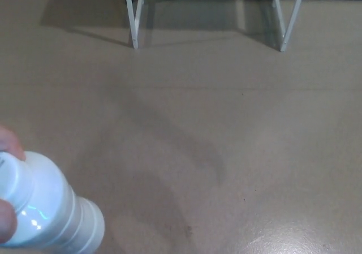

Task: The robot picks up a bottle from a person using its left hand and walk towards the table in frontand put the bottle on the table.

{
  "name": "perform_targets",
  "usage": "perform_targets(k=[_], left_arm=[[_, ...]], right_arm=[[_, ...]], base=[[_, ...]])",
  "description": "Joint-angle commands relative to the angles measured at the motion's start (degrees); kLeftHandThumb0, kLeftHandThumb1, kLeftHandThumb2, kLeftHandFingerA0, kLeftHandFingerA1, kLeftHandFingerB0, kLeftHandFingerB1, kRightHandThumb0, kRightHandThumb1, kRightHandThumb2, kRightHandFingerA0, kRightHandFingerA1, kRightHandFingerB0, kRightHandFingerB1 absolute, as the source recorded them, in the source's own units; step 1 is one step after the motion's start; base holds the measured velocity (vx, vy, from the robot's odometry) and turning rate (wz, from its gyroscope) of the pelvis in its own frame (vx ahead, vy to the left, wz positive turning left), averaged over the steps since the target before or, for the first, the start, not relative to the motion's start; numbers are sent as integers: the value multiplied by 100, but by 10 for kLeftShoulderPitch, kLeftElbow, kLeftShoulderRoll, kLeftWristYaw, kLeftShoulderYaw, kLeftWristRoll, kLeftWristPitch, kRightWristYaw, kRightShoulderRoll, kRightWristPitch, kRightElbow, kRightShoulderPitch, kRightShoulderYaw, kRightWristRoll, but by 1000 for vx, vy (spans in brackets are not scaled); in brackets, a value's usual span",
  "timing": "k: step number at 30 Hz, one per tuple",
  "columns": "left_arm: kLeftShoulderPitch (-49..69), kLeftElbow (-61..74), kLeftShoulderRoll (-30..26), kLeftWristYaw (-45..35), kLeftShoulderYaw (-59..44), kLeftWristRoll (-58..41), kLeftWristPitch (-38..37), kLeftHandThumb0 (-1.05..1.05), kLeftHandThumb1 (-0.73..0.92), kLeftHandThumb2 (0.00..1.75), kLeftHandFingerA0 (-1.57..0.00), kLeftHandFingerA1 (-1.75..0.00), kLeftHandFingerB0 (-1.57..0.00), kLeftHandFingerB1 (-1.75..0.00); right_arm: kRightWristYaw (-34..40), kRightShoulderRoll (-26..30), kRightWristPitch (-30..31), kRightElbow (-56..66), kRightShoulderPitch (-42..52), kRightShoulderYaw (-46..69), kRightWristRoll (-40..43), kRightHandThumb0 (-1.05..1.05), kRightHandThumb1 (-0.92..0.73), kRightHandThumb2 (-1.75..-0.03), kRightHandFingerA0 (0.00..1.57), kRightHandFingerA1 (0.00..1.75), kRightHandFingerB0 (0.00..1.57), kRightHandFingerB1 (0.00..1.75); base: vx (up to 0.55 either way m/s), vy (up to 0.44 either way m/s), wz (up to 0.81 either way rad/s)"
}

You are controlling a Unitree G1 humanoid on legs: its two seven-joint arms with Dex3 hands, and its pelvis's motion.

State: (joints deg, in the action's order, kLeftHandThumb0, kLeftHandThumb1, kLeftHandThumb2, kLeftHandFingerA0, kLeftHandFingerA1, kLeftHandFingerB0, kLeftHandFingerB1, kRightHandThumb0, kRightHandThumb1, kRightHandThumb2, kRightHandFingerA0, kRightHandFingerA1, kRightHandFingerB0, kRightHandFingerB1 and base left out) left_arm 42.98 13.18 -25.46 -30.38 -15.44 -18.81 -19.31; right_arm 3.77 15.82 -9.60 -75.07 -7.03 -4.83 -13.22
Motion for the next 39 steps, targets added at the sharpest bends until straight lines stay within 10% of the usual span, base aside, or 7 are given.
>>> perform_targets(k=[1, 17, 24, 29, 30, 35, 39], left_arm=[[112, 229, -70, -197, -63, -272, -13, -72, 41, 76, 0, -13, 0, 0], [5, 399, -75, 30, 69, -280, 170, -74, 44, 81, -13, -51, 0, -11], [-76, 412, -4, 140, 183, -216, 244, -55, 66, 59, -60, -57, -2, -24], [-113, 400, 46, 213, 238, -210, 301, -37, 53, 96, -74, -75, -2, -44], [-121, 398, 61, 230, 247, -195, 307, -34, 81, 65, -89, -79, -28, -31], [-146, 364, 121, 247, 285, -163, 302, -12, 92, 73, -103, -142, -89, -55], [-143, 367, 134, 260, 297, -139, 312, -10, 92, 75, -96, -150, -94, -88]], right_arm=[[11, 13, 1, -7, 15, -6, -12, -28, -77, -63, 64, 49, 48, 40], [6, 14, 3, -6, 13, -7, -6, -27, -78, -63, 60, 46, 48, 40], [5, 15, -5, -5, 14, -6, -6, -26, -78, -63, 59, 45, 48, 40], [0, 17, -10, -6, 12, -6, -5, -27, -78, -63, 62, 48, 48, 41], [-2, 16, -5, -6, 9, -2, -1, -28, -78, -63, 62, 47, 49, 40], [2, 16, 0, -4, -1, -4, -3, -26, -78, -63, 61, 47, 49, 40], [1, 19, -1, -5, -3, -4, -4, -29, -79, -63, 62, 46, 49, 41]], base=[[0, 0, 0], [0, 0, 0], [0, 0, 0], [0, 0, 0], [0, 0, 0], [0, 0, 0], [0, 0, 0]])
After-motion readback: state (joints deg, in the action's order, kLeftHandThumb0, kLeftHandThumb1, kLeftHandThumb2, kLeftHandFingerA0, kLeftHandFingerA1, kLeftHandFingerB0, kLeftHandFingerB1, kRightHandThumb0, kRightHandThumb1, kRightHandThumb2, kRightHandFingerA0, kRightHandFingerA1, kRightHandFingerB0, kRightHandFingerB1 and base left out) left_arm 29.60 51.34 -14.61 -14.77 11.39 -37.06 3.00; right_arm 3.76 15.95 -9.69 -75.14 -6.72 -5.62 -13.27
